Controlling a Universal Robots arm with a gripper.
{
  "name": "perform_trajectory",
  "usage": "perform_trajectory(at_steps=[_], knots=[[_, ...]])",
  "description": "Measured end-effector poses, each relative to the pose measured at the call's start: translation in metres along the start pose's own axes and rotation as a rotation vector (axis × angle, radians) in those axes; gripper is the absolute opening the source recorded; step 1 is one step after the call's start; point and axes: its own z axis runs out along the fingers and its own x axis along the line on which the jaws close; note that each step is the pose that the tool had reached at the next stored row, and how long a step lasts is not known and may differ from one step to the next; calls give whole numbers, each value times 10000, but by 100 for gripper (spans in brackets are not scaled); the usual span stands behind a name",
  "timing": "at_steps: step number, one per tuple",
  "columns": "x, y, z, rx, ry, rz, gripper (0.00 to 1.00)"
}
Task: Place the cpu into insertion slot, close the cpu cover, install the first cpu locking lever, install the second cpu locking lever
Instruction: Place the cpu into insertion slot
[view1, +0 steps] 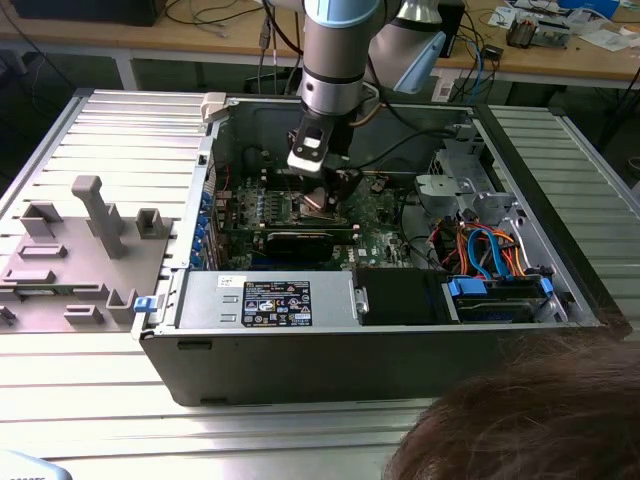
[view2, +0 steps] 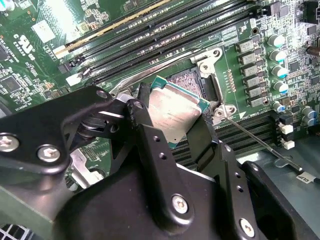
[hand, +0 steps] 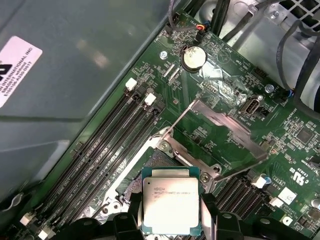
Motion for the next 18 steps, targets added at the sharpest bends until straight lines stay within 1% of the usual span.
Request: perform_trajectory(at_steps=[1,2,18], knots=[[0,0,0,-3,1,218,54],[0,0,0,-4,1,270,54],[0,0,0,-12,5,855,54]])
